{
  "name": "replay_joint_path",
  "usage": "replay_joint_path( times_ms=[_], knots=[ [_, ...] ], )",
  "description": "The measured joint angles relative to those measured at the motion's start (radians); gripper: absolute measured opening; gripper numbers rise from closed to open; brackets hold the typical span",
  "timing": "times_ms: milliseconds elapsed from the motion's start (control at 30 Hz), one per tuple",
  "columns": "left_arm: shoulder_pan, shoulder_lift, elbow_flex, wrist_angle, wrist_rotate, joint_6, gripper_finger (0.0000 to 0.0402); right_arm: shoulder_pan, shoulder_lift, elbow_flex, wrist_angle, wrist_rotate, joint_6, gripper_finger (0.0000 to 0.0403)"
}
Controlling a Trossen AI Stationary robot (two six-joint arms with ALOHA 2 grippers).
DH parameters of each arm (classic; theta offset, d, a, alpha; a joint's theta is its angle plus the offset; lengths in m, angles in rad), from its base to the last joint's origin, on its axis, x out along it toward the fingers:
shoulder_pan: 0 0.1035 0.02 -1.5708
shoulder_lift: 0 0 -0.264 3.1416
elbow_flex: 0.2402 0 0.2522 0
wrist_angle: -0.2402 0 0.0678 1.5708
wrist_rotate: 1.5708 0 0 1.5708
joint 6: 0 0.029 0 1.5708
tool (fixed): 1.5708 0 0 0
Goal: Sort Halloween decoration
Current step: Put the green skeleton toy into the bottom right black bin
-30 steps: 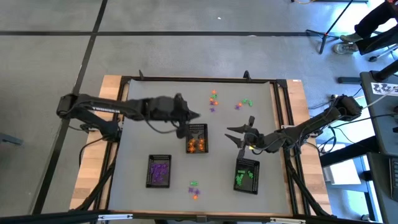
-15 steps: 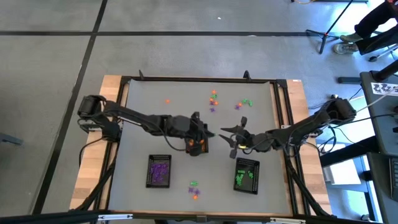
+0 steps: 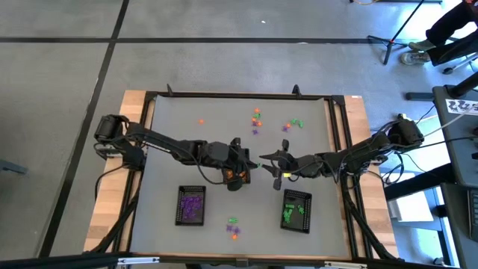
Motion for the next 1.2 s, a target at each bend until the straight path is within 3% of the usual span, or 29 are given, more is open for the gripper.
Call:
replay_joint_path(
  times_ms=[433, 967, 1200],
  knots=[
    [-0.002, -0.001, 0.0, 0.001, -0.013, 0.0, 0.0, 0.002, -0.001, 0.001, -0.011, -0.17, -0.005, 0.0129],
    [-0.014, -0.001, 0.0, -0.002, -0.007, -0.022, 0.0, 0.004, -0.001, 0.002, 0.052, -0.138, -0.01, 0.0127],
    [-0.015, -0.001, 0.0, -0.003, -0.006, -0.022, 0.0, 0.004, -0.001, 0.002, 0.051, -0.138, -0.032, 0.0065]
  ],
)
